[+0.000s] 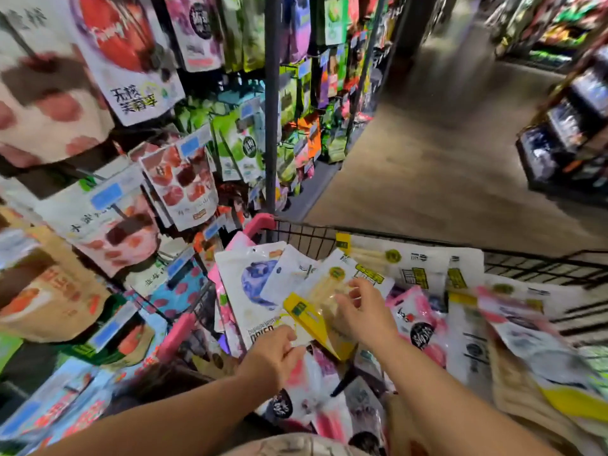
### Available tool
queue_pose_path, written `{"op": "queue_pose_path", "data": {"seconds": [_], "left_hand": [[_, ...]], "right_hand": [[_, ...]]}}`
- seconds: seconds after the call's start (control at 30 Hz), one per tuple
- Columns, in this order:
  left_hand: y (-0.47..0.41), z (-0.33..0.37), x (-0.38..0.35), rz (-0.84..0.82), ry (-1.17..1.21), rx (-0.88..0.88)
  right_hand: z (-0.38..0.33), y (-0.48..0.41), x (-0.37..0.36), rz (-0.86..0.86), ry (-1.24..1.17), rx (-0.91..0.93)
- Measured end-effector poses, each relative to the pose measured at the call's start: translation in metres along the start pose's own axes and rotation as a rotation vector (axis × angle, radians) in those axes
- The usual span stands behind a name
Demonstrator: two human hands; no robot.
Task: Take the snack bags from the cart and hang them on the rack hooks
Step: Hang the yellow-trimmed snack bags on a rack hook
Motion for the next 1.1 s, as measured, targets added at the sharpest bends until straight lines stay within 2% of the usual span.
{"op": "queue_pose_path", "data": {"seconds": [0.13,0.27,0.47,0.6,0.73,1.03,1.1], "left_hand": [[-0.002,-0.002,-0.010,0.022,-0.235,-0.015],[-0.008,0.002,-0.014,0.046,-0.263,-0.055],[-0.021,-0.001,-0.017,0.087,-0.304,-0.177],[-0.031,-0.003,-0.021,0.054,-0.290,-0.168],[-0.038,0.006,-0.021,0.030,-0.278,-0.149],[-0.041,0.007,-0.022,-0.001,-0.284,-0.221],[-0.039,0.008,-0.022,-0.003,-0.299,-0.236]], "right_hand": [[0.051,0.015,0.024,-0.029,0.012,-0.100],[0.084,0.030,0.030,-0.051,0.058,-0.155],[0.098,0.039,0.036,-0.017,0.103,-0.177],[0.104,0.046,0.043,-0.020,0.053,-0.214],[0.097,0.053,0.071,0.093,-0.010,-0.216],[0.075,0.070,0.172,0.397,0.274,-0.098],[0.087,0.078,0.194,0.477,0.410,-0.136]]}}
Point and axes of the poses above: each hand's wrist, its own y-axis away from the middle knuckle, its own x-axis out of the back of the hand, z = x × y, the point moved 6 cm from there along -y, towards the middle knuckle, and after that the axes turned 8 degrees about x, right-handed, at the moved point
